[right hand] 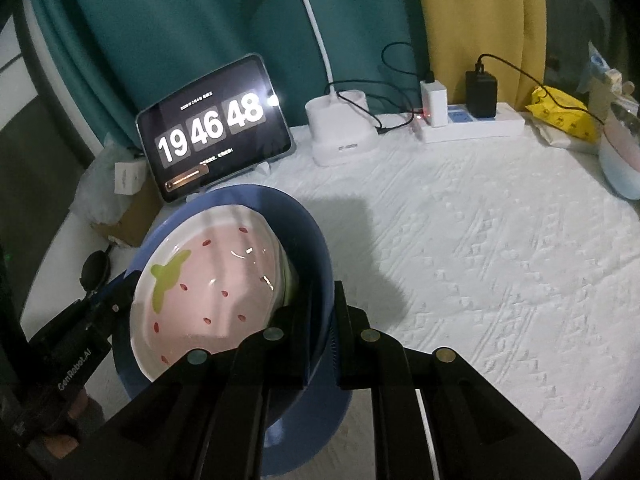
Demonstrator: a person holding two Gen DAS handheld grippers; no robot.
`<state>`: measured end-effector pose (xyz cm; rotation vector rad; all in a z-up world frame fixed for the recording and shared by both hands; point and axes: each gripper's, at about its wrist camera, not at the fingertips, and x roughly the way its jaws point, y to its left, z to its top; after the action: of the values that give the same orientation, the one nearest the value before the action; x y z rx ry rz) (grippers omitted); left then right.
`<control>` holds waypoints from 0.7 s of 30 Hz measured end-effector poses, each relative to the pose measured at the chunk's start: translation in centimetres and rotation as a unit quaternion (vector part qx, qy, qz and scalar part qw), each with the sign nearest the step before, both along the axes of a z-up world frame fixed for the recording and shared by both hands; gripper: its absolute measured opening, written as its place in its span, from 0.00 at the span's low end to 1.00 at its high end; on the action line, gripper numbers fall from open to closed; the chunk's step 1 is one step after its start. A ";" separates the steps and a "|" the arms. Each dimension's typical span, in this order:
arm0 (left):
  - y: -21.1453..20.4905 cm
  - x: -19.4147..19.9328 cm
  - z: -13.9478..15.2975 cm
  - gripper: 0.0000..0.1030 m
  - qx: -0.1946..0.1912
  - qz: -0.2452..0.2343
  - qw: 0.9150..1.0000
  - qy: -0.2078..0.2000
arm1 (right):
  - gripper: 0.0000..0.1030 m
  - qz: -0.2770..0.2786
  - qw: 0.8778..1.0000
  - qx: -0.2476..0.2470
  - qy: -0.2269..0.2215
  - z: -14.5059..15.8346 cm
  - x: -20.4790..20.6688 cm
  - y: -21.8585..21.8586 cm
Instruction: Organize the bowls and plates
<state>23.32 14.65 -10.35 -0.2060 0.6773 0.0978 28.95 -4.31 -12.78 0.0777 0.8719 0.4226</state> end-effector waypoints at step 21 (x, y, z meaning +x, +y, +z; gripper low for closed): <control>-1.5 0.2 -0.1 0.16 0.050 -0.013 0.999 0.007 | 0.12 -0.017 0.999 -0.029 -0.010 -0.6 0.2 -0.4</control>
<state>23.47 13.15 -10.48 -0.1013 0.6876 0.1080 29.14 -4.71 -13.34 0.0345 0.8620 0.3655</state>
